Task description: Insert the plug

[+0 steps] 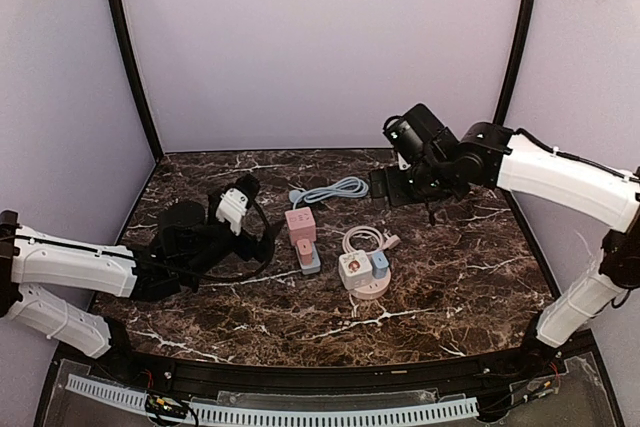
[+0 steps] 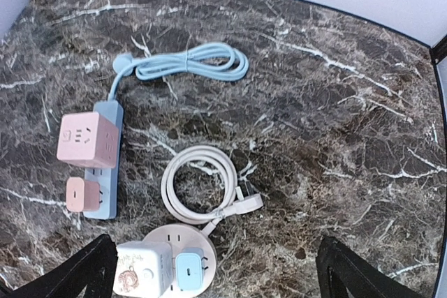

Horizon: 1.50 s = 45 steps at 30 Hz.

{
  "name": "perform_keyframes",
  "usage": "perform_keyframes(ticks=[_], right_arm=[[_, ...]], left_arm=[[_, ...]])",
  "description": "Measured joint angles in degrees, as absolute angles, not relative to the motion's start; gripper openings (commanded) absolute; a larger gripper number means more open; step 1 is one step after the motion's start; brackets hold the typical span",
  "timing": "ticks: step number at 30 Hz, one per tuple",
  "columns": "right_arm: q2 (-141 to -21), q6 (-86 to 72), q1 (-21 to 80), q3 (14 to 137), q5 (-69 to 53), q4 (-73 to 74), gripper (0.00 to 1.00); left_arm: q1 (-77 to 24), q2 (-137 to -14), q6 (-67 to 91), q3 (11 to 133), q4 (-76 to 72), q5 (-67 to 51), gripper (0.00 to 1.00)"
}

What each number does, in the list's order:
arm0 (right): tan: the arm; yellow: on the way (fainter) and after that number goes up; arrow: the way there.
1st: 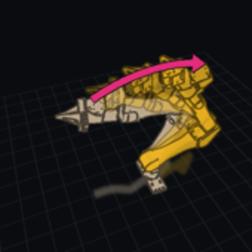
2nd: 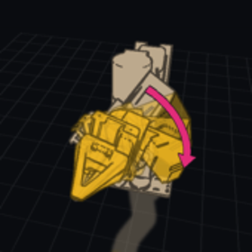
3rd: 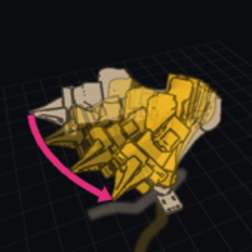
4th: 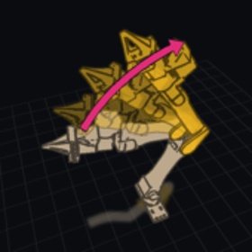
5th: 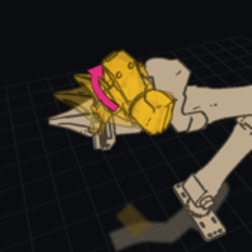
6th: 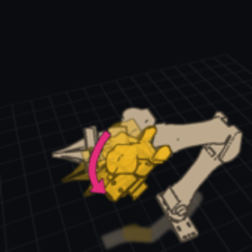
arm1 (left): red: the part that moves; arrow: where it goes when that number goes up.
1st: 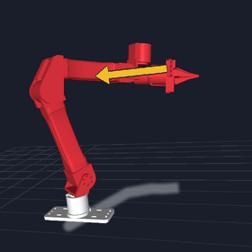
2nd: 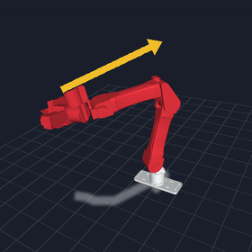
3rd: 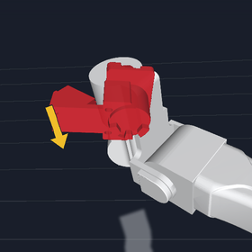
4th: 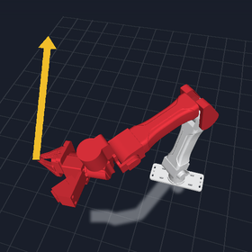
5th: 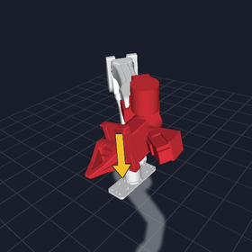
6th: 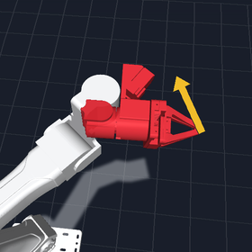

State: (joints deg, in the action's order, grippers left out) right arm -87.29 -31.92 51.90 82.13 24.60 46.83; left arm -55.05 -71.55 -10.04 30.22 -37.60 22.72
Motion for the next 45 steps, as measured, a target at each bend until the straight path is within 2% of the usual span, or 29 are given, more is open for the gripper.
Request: perform_keyframes(ticks=[7,13,19,25,35,45], right_arm=[[-75.4,-30.4,51.6,68.5,33.8,32.6,0.99],[-75.4,-28.8,50.8,64.0,44.4,25.6,0.99],[-74.7,-21.0,45.5,56.8,47.2,13.6,0.99],[-69.3,-13.3,34.8,44.2,40.5,-0.8,0.99],[-63.9,-3.0,23.0,23.0,30.6,-28.1,0.99],[-64.9,4.2,14.2,12.4,17.1,-49.3,0.99]], left_arm=[[-47.7,-66.3,-10.0,28.3,-33.7,31.2,0.99],[-40.4,-61.8,-9.8,26.2,-31.9,38.2,0.99],[-27.7,-58.1,-8.9,20.6,-35.5,43.1,0.99],[-18.5,-59.9,-7.7,16.5,-40.8,42.5,0.99],[-12.3,-78.0,-11.7,13.6,-61.6,37.2,0.99],[-4.4,-86.2,-6.8,13.3,-70.4,27.2,0.99]])
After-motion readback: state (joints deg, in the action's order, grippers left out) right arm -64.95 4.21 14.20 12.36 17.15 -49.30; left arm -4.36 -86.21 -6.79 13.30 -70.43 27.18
